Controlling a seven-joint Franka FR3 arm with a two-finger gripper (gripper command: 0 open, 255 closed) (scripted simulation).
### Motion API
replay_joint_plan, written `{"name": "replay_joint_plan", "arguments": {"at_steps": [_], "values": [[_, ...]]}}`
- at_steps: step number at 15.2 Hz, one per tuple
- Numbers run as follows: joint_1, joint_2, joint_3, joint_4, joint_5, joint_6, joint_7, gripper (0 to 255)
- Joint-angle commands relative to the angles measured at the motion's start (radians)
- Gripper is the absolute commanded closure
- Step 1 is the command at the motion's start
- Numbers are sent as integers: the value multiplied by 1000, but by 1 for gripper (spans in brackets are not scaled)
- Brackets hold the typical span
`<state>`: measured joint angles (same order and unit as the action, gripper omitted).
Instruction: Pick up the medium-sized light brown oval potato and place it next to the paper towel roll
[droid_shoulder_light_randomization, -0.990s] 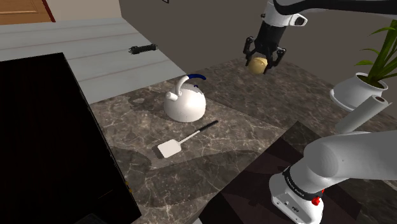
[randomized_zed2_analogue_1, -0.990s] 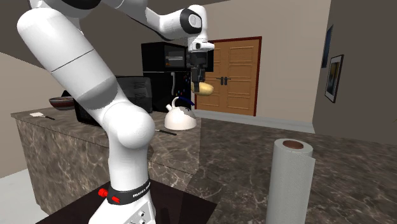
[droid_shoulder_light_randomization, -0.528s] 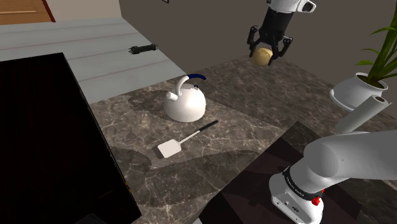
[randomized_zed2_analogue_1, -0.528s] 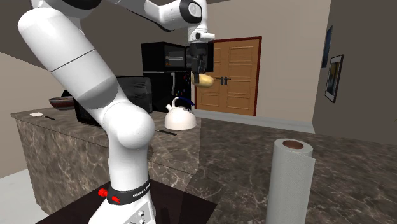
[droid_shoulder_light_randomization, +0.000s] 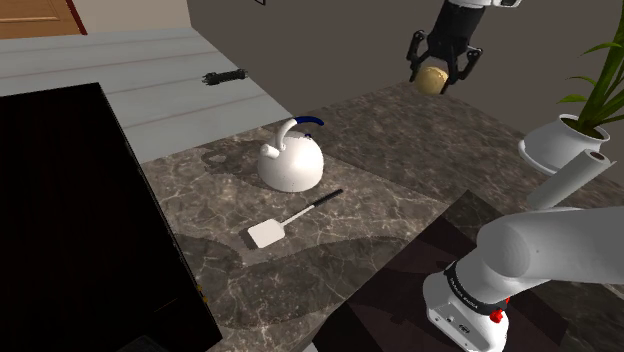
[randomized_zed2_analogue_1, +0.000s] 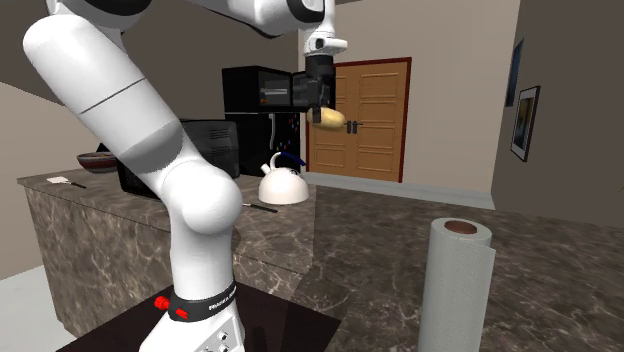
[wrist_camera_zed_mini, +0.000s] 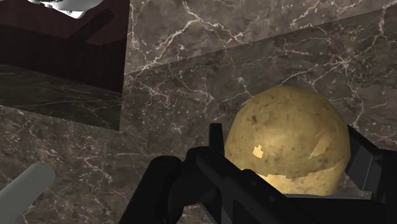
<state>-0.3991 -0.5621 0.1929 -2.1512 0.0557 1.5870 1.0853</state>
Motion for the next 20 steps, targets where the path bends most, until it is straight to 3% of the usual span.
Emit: {"name": "replay_joint_plan", "arguments": {"at_steps": [1,11,20], "values": [[-16,-11,-42,-9,-21,-3,-53,255],[-95,-26,-242,-28,-130,8,-297,255],[-159,58,-420,47,-211,37,-515,255]]}}
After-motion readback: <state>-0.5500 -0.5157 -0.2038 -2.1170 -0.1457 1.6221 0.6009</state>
